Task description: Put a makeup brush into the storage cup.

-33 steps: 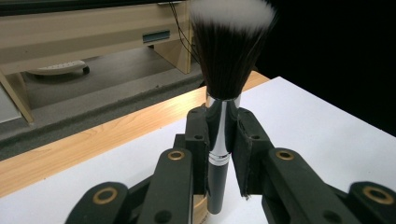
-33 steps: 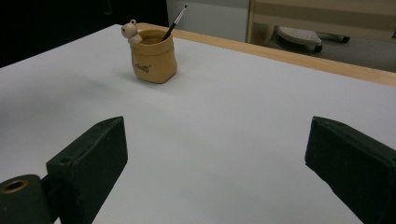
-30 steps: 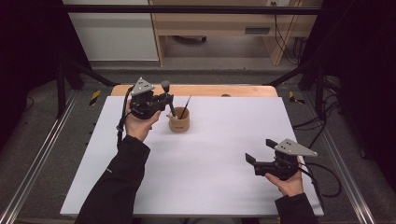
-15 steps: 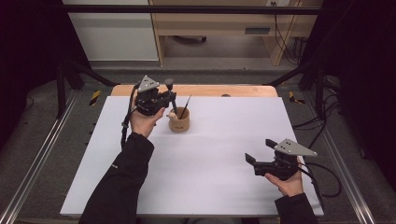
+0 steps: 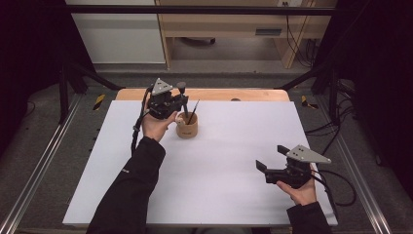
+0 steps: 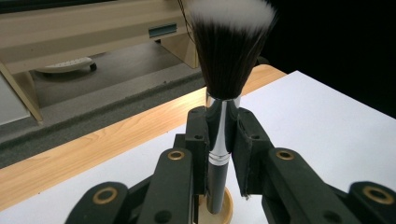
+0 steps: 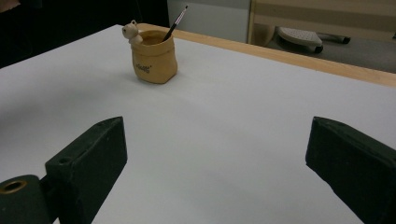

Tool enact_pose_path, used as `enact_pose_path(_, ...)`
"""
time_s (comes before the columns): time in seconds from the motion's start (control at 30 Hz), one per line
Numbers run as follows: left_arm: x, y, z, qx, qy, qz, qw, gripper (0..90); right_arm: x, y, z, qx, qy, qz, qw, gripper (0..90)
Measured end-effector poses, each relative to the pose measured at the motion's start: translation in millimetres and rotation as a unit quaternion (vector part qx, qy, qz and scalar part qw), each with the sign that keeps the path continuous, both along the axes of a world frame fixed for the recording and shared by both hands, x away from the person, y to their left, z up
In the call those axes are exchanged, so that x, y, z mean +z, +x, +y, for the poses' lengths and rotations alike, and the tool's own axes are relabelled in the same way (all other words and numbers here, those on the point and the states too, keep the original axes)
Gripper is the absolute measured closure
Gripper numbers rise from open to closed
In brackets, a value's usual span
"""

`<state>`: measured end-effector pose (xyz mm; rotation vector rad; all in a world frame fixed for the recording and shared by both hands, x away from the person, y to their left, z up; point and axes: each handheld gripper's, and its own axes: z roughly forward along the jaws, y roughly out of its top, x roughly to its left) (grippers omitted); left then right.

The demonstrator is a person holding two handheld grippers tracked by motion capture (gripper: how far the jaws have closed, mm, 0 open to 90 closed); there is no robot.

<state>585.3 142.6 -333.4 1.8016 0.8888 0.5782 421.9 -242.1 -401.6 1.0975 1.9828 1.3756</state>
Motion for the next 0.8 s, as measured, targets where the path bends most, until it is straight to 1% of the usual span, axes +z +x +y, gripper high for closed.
enact_pose_path(0.07, -1.8, 1.9, -1.0, 0.001, 0.000, 0.001, 1.0000, 77.0, 0.0, 0.0, 0.0, 0.000, 0.000, 0.000, 1.0000, 5.8)
enact_pose_path(0.17, -5.0, 4.4, -2.9, 0.002, 0.006, 0.003, 1.0000, 77.0, -0.1, 0.0, 0.3, 0.000, 0.000, 0.001, 1.0000, 5.8)
enact_pose_path(0.4, -11.7, 9.0, -6.4, 0.003, 0.013, 0.009, 0.9999, 77.0, 0.0, 0.0, 0.0, 0.001, 0.001, 0.000, 1.0000, 5.8)
enact_pose_path(0.6, -18.7, 10.0, -8.0, 0.004, 0.011, 0.015, 0.9998, 77.0, 0.3, -0.3, -0.1, 0.001, 0.002, 0.000, 1.0000, 5.8)
enact_pose_path(0.7, -22.5, 10.9, -7.5, 0.005, 0.012, 0.020, 0.9997, 77.0, 0.0, -0.1, 0.2, 0.002, 0.002, -0.001, 1.0000, 5.8)
enact_pose_path(0.8, -25.6, 10.9, -8.0, 0.004, 0.015, 0.021, 0.9997, 77.0, -0.4, 0.1, 0.5, 0.001, -0.001, 0.001, 1.0000, 5.8)
